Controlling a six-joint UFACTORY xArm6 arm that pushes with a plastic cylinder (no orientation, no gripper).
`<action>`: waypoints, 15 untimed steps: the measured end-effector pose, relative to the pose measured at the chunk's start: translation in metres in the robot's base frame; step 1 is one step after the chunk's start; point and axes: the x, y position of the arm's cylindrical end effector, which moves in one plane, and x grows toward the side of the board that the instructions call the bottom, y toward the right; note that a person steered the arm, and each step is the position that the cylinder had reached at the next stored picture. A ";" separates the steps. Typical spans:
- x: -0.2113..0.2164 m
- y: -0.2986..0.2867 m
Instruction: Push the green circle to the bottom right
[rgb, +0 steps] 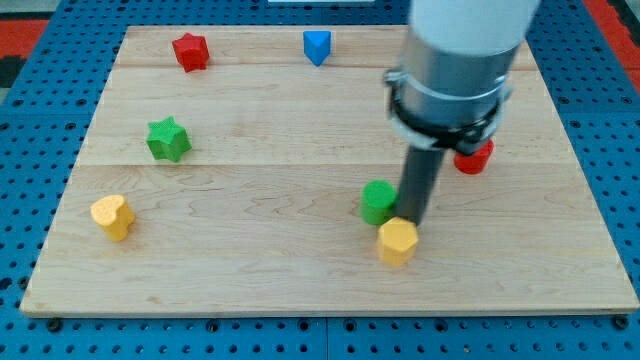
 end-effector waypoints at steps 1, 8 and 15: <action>0.029 0.080; -0.033 -0.088; -0.043 0.050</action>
